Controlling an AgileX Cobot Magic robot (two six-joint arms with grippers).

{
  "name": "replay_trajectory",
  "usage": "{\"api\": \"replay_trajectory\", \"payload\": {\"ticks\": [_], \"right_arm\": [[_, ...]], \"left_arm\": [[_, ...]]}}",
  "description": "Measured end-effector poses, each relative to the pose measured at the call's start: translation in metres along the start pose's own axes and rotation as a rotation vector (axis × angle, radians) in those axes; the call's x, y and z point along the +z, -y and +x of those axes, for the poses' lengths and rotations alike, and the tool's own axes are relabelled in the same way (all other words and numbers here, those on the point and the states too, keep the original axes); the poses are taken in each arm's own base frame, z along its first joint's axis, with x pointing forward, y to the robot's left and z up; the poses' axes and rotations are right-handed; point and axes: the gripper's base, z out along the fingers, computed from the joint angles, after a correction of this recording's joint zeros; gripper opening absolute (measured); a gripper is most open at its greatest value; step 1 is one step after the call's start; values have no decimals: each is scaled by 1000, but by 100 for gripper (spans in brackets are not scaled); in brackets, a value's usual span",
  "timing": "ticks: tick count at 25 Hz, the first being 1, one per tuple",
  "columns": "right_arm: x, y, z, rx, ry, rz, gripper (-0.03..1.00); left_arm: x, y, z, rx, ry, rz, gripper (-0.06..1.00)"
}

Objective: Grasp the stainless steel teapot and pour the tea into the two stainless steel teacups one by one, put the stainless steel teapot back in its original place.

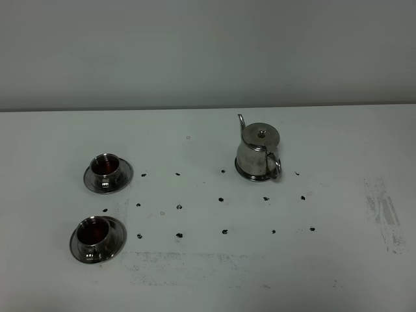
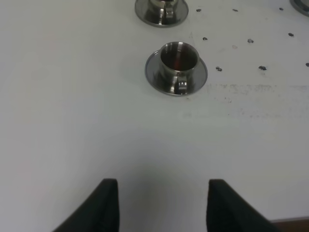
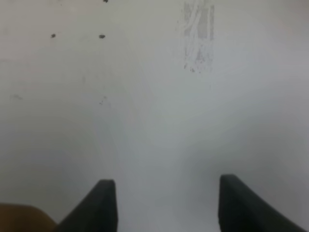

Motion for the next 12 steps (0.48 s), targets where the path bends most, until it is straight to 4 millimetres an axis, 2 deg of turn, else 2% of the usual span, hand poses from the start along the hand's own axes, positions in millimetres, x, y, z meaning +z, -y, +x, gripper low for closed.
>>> {"api": "replay_trajectory", "payload": {"ticks": [3, 9, 12], "right_arm": [[-1, 0, 1, -1, 11, 0, 47], [-20, -2, 15, -14, 160, 7, 47], [-22, -3, 17, -15, 179, 5, 47]], "left_arm": [[0, 0, 0, 0, 0, 0, 40], [0, 0, 0, 0, 0, 0, 40], [0, 0, 0, 0, 0, 0, 40]]}}
